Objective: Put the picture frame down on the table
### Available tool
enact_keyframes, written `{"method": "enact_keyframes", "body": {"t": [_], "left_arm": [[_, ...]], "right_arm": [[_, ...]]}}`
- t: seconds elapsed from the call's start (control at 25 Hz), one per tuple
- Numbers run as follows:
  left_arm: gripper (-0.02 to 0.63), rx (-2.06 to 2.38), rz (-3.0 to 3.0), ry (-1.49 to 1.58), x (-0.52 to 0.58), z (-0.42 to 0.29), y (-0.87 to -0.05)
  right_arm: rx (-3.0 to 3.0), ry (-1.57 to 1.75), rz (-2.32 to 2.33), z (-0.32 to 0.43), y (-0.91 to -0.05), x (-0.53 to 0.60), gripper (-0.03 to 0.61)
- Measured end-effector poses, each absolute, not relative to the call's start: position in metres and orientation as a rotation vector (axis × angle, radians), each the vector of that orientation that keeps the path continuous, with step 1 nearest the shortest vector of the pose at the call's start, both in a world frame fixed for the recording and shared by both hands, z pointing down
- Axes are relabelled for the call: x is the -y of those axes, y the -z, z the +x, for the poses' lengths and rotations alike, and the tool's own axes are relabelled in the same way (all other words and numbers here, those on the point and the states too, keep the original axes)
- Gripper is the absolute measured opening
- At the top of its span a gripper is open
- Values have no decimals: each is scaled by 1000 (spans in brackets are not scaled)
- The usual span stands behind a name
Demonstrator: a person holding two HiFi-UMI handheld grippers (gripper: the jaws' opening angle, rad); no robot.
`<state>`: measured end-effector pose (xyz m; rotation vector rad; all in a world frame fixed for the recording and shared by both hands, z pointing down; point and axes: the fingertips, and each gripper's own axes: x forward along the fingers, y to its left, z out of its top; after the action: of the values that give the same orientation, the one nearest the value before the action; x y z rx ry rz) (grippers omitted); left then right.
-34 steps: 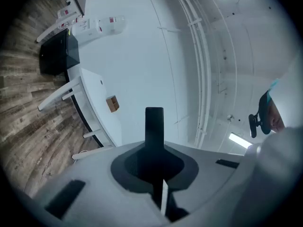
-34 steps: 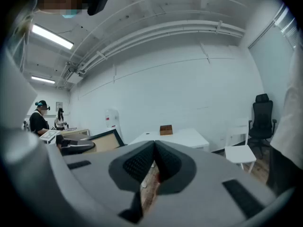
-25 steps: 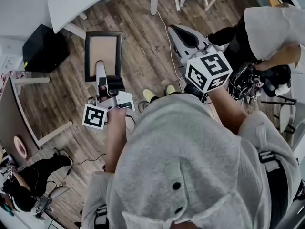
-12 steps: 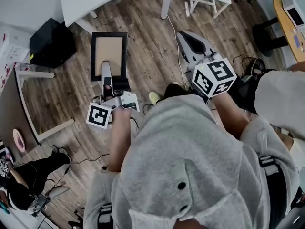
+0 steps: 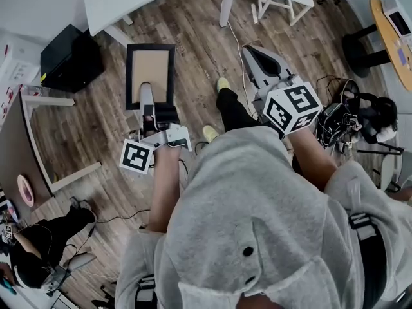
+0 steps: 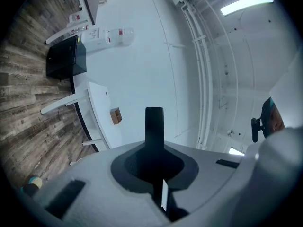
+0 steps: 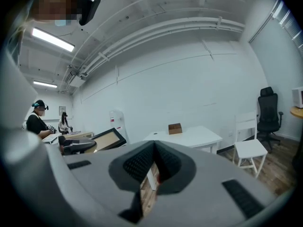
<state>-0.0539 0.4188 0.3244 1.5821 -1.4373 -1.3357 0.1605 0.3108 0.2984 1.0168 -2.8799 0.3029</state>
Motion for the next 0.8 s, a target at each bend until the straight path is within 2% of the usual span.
{"method": "enact_keyframes", "body": {"t": [0.8], "left_arm": [[26,1481,1580,1331,-335,-102,-322]], "right_arm": [[2872,-326,988,118,-308,-217,26]]}}
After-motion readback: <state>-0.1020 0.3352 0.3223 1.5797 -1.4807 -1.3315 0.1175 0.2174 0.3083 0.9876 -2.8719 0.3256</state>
